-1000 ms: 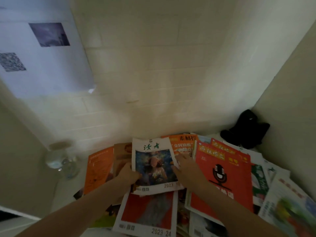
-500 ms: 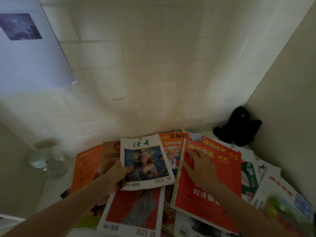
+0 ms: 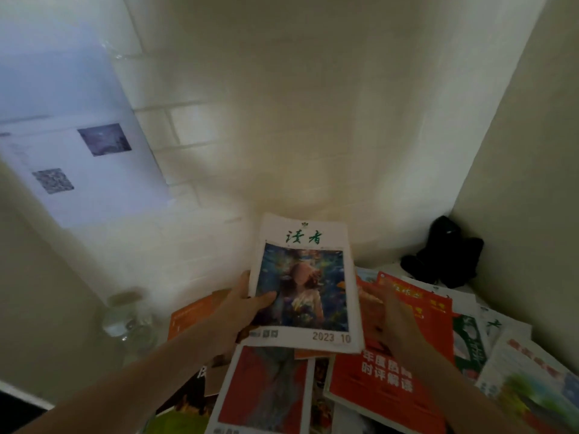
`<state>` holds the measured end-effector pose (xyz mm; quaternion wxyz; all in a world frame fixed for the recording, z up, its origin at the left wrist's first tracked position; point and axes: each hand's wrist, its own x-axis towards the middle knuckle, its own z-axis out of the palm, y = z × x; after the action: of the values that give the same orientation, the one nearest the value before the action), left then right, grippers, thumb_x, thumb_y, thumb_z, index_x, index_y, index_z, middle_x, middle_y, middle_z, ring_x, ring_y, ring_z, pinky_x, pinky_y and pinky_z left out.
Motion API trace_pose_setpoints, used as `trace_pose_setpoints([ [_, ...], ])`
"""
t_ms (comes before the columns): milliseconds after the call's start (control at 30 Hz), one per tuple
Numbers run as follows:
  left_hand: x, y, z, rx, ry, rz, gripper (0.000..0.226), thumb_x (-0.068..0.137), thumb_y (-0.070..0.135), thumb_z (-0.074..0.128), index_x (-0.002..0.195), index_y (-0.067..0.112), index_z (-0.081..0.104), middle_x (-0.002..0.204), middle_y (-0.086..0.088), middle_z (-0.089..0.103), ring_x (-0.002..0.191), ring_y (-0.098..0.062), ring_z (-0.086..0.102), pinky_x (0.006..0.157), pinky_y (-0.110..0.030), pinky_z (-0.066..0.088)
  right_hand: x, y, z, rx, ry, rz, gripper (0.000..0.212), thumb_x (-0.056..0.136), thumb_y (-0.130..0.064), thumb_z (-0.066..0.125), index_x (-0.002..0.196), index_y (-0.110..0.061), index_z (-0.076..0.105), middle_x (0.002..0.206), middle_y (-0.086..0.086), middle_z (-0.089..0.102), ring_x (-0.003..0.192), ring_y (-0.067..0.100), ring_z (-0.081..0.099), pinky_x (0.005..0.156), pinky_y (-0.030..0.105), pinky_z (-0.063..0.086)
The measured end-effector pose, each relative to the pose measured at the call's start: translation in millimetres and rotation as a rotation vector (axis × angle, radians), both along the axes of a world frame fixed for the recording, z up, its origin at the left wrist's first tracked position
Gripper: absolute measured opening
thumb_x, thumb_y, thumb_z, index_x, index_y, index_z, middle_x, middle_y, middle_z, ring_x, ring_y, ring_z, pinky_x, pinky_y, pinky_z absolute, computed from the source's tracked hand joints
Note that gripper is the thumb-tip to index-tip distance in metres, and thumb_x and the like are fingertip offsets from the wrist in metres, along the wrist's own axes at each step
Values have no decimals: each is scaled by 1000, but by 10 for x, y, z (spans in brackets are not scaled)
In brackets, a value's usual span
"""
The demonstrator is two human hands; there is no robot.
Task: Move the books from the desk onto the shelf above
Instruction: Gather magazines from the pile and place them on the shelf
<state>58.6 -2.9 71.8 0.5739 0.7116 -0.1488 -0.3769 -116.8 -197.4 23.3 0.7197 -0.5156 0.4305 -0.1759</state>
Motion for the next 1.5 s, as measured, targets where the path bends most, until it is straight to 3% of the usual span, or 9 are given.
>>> trace_pose_setpoints([
  [133,-498,-644,-242,31,-6,-221,52,90,25,65,130,39,36,118,5,62,102,-16,64,75,-32,59,-544,-285,80,88,-151,-18,46,93,-53,47,108,-15,68,101,15,73,93,36,70,83,53,55],
  [233,-730,-926,-645,165,-114,-415,50,87,28,69,130,29,46,119,11,61,102,-6,61,75,-18,55,-855,-398,-164,-498,333,75,25,89,-23,67,110,-11,64,93,5,70,80,18,68,70,35,58],
  [367,-497,-1078,-952,391,-283,-217,24,86,45,65,93,22,63,99,2,64,85,-10,64,79,-28,56,-987,-335,-585,-557,639,116,20,89,-23,66,102,-24,50,85,-4,58,70,6,53,64,20,47],
  [567,341,-1283,-2094,759,-264,-146,105,45,91,60,121,18,49,120,-11,58,104,-32,61,86,-43,53,-999,-271,-906,-489,616,-6,21,87,-23,69,100,-14,55,91,5,61,80,22,58,74,30,49],
  [733,146,-1189,-1353,557,14,-19,29,79,19,78,90,0,60,96,-18,67,83,-33,66,74,-43,57,-993,-216,-896,-476,519,-107,14,87,-16,68,97,-12,60,80,8,62,68,23,57,57,23,39],
  [833,121,-1060,-1228,461,110,-35,13,87,9,68,93,-1,61,96,-19,68,80,-32,66,72,-45,56,-955,-191,-908,-477,528,-147,13,86,-17,70,94,-12,61,79,7,63,67,22,59,58,26,45],
  [1233,-200,-660,-473,76,-690,-36,33,100,16,47,128,18,31,98,-5,64,66,-7,64,48,-19,50,-1060,-135,-776,-289,496,-64,35,93,-18,59,127,-16,51,106,7,62,89,24,62,75,38,54],
  [1400,-153,-743,187,-127,-480,34,36,98,23,52,125,36,31,106,-5,65,83,-29,71,66,-53,59,-1066,-138,-739,-174,382,-106,31,100,-26,45,128,-14,51,117,12,62,93,25,62,80,40,54],
  [1500,-459,-939,351,-189,-120,-60,31,95,15,58,117,24,37,110,-7,63,90,-29,71,69,-51,60,-1099,-179,-740,72,244,-186,49,100,-49,34,116,-10,60,102,13,67,88,30,65,73,42,54],
])
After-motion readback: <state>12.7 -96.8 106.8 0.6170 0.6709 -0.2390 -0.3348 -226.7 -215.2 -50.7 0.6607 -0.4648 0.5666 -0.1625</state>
